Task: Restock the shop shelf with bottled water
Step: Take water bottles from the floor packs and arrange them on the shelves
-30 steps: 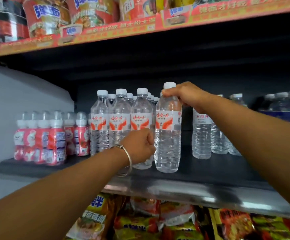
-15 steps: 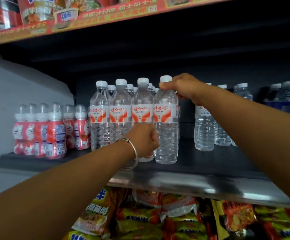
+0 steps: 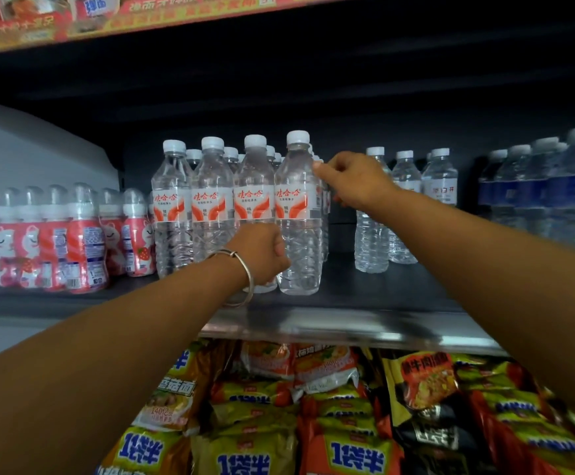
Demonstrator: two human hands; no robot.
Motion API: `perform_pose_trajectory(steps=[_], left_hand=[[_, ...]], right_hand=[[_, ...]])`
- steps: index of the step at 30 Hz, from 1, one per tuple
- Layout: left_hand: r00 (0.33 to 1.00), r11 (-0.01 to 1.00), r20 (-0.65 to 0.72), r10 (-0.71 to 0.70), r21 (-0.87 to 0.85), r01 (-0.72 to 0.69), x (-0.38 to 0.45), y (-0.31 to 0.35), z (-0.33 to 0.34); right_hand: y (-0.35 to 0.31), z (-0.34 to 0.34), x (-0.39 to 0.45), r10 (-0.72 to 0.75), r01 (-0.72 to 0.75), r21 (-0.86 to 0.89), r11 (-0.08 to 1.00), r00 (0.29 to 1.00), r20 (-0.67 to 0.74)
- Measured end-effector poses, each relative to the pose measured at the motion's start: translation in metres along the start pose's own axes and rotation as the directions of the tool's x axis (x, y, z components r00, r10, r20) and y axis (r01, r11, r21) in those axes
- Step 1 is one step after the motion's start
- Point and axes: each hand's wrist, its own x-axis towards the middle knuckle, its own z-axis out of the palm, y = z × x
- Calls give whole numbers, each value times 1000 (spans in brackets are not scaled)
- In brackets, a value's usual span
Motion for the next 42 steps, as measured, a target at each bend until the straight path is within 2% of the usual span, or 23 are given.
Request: perform_pose_trajectory(steps=[4,8,11,16,22,28,34,39,42], left_hand=[[995,998,-90,53,-7,-54,-16,19,10],[983,991,-137,124,-26,-129,-41,53,27],[973,981,-148,175,-63,-186,-68,83,47],[968,976,-163,190,-75,-205,-124,130,96],[982,964,-47,183,-187,-189,-204,158,192],[965,943,145,221,-284,-173,-277,149,302],[897,929,327,299,-316,-194,-357,103,424],[840,938,474,264,-328,-110,-445,50,534],[791,934,547,274,-348,-83,-497,25,591]], right_hand=[[15,-11,-38,-125,126,-282,951,992,25],[28,-31,-90,-233,243,-489,838,969,82],[39,-55,-141,-273,295,-556,777,954,124],[71,-94,-237,-282,319,-565,761,947,154],[131,-106,-354,-156,287,-545,788,949,274],[204,-74,-454,98,129,-521,844,917,387],[284,-12,-556,333,-40,-517,855,806,488],[361,69,-673,465,-184,-489,853,692,551],[397,109,-743,585,-293,-537,791,621,522]])
